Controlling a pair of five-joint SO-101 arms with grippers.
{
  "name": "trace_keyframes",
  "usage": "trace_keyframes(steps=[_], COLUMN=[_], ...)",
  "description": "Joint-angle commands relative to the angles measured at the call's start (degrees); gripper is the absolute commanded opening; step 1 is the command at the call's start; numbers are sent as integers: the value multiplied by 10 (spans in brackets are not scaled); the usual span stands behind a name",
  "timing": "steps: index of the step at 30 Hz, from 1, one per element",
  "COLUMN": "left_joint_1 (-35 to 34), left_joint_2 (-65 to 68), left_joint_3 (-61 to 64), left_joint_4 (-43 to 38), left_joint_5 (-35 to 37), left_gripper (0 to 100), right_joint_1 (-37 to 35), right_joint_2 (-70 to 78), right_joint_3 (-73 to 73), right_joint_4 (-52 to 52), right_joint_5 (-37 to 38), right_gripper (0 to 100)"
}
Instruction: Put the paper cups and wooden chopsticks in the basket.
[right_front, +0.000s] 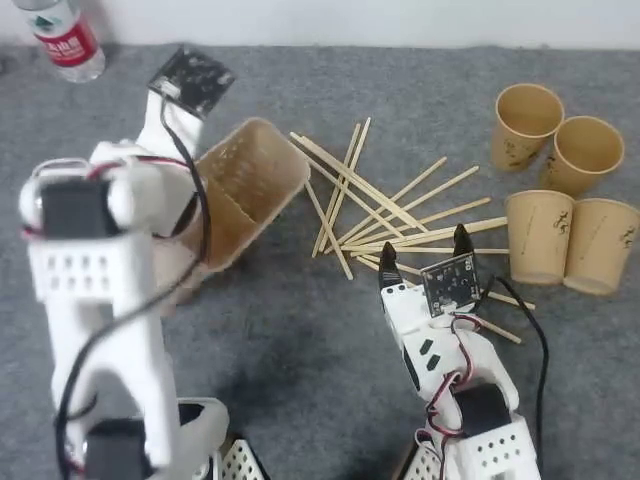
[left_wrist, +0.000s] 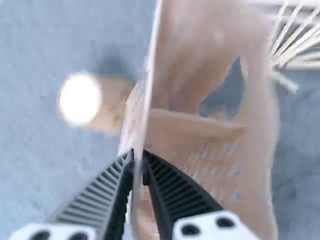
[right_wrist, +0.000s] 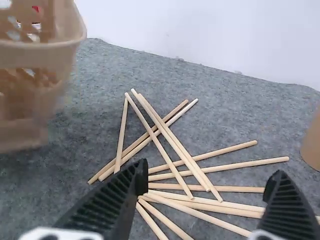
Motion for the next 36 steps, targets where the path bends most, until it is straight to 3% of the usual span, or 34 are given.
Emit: trace_keyframes(steps=[1,13,20,27,31,36], left_joint_1=[47,55,8,-72,-150,-185], left_joint_2=[-84,-76,-59,-62,-62,-62], left_joint_3=[-55,77,126,167,174,279], left_joint_4=[11,3,-39,3,11,0], left_joint_5=[29,23,21,-120,-142,-176], left_gripper=[13,13,13,13,13,13], right_joint_1=[7,7,7,7,-11,-35], right_joint_2=[-8,-7,-7,-7,-7,-4], right_joint_3=[11,11,11,11,-3,-80], right_joint_4=[-11,-10,-10,-10,14,102], right_joint_5=[3,3,3,4,4,4], right_gripper=[365,365,365,365,351,262])
